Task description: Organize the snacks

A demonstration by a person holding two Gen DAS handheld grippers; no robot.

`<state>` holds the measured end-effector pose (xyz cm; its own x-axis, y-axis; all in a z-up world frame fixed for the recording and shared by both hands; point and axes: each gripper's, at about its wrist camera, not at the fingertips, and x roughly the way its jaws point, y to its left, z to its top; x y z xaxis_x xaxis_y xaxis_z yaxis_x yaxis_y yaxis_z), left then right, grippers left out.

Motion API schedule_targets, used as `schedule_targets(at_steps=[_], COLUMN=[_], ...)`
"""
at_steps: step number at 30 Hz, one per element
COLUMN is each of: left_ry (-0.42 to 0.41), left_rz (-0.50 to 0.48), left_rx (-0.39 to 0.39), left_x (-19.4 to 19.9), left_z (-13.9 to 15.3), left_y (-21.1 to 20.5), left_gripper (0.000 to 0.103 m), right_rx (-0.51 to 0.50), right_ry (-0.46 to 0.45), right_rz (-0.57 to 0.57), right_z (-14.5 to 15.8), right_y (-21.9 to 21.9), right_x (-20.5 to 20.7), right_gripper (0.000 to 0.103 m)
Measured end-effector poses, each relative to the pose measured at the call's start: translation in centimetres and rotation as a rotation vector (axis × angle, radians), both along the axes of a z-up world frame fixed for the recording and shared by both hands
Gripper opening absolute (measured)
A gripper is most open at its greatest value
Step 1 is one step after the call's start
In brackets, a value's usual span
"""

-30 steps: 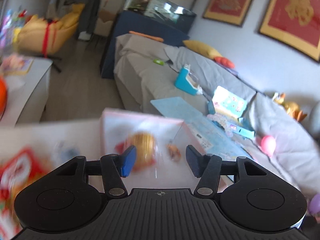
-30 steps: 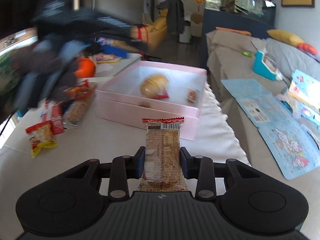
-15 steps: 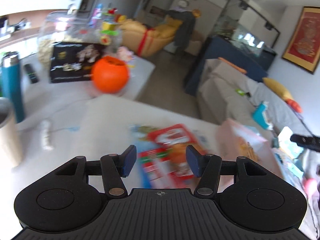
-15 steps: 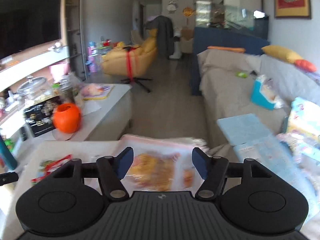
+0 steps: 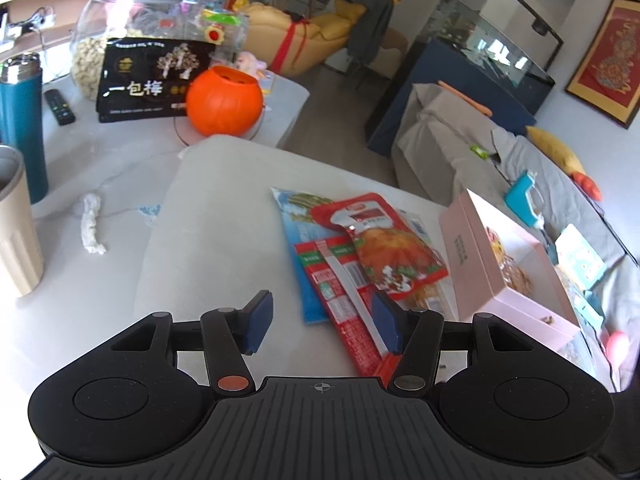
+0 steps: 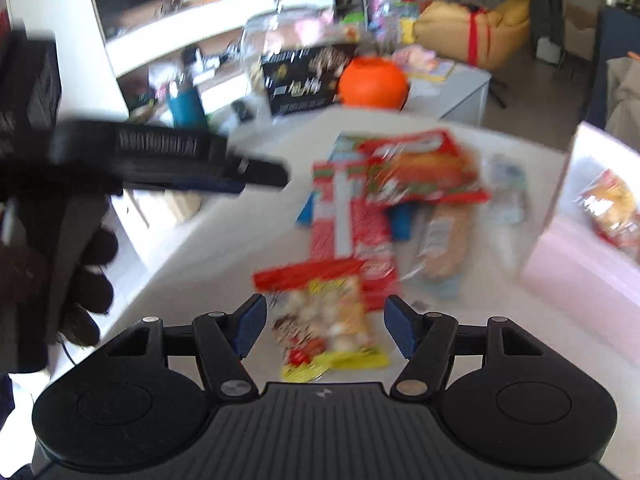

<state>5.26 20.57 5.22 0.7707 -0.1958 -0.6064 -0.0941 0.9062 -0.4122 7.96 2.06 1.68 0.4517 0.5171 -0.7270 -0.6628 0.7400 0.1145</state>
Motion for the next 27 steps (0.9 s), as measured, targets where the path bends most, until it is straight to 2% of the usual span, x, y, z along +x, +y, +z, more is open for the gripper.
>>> schedule_targets(at_steps=[1,2,5,8,12,15,17,20,22,23,25,27], left_ry=[0.001,0.002,0.014,0.027,0.058,0.137,0.189,0.173,0.16,0.151,0.14,0.136], left_rz=[-0.007,-0.016,-0.064,-0.076,0.006,0.037,0.013,-0.021,-0.039,-0.044,-0.052,-0.046], left_rx=[-0.002,-0.009,-0.043,-0.092,-0.087,-0.02,0.027,0.194,0.271,0.295,0.313,0.286], left_x=[0.0,0.2,1.4,3.9,8.4,12.4,14.6,16.1,16.6,16.6,16.5,16.6], left_z=[0.0,0.1,0.5,1.2,1.7,0.7,-0.2,0.0,-0.1,-0.2,-0.3,-0.4], left_y=[-0.2,-0.4,-1.6,-3.0,-4.4,-5.6,-7.1,-9.8,-10.9,-11.0,-10.7,-9.9], left_gripper=[0.06,0.06,0.06,0.06,0.06,0.06,0.059,0.061,0.063,0.063,0.063,0.063], right_rx=[-0.005,-0.013,-0.035,-0.03,-0.043,-0.051,-0.077,-0.126,-0.112,-0.094,-0.054,-0.045], right_ry=[0.014,0.012,-0.045,-0.076,-0.123,-0.152,-0.201,-0.276,-0.259,-0.23,-0.231,-0.215], right_rz=[0.003,0.001,-0.008,-0.073,-0.175,-0.269,-0.346,-0.425,-0.449,-0.455,-0.47,-0.469], right_z=[-0.4,-0.6,-0.6,-0.3,-0.1,-0.2,-0.6,-2.0,-3.0,-3.1,-2.7,-2.9], right_y=[0.1,0.1,-1.3,-3.7,-7.6,-10.8,-12.6,-14.1,-15.0,-15.4,-16.2,-16.5], right_x=[-0.1,-0.3,-1.8,-2.3,-2.7,-2.8,-2.8,-2.5,-2.0,-1.8,-1.9,-1.9], right_gripper=[0.064,0.057,0.046,0.043,0.043,0.043,0.045,0.059,0.062,0.062,0.063,0.064])
